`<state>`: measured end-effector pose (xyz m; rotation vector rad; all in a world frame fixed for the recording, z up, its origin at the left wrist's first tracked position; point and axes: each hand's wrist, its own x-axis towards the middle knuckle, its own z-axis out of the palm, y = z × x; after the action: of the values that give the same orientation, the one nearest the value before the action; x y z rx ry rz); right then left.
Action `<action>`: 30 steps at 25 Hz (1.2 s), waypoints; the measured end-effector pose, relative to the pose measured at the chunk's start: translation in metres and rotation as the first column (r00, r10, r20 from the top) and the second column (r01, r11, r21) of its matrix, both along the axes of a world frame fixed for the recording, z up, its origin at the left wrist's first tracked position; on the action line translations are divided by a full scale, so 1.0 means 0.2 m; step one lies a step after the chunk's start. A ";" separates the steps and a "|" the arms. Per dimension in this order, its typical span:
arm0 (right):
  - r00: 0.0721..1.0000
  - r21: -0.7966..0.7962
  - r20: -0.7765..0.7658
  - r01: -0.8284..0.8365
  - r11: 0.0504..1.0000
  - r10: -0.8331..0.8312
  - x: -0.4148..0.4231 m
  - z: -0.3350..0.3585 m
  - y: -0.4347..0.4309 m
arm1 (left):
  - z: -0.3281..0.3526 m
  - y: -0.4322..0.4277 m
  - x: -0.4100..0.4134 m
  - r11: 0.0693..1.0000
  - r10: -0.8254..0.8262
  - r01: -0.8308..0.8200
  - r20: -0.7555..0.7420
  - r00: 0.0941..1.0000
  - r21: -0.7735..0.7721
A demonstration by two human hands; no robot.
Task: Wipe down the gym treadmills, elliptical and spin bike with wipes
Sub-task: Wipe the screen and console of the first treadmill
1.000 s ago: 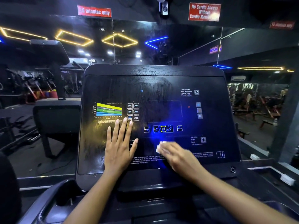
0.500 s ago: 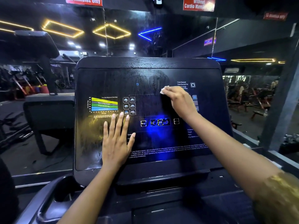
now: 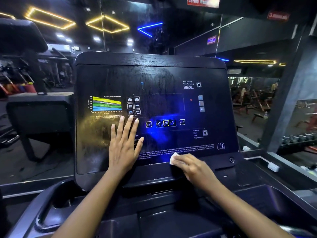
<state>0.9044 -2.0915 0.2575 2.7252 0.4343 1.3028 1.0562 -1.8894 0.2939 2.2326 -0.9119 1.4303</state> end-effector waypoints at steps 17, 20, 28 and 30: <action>0.983 -0.096 -0.028 -0.181 0.979 0.180 -0.08 -0.03 -0.37 | 0.01 -0.48 -0.14 0.994 0.104 -0.106 -0.065 0.992 -0.021; 0.946 -0.149 -0.033 -0.325 0.934 0.324 0.04 0.01 -0.26 | -0.01 -0.49 -0.14 0.988 0.150 -0.151 -0.051 0.987 -0.011; 0.927 -0.282 -0.216 -0.359 0.890 0.305 -0.10 -0.04 -0.60 | -0.02 -0.49 -0.15 0.985 0.172 -0.173 -0.051 0.984 -0.011; 0.944 -0.250 -0.231 -0.292 0.923 0.236 -0.20 -0.03 -0.77 | -0.02 -0.49 -0.15 0.984 0.176 -0.177 -0.056 0.983 -0.009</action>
<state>0.8640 -2.2446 0.2508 2.6235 0.9599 0.9280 1.0267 -1.9879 0.2907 2.3806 -0.6996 1.4357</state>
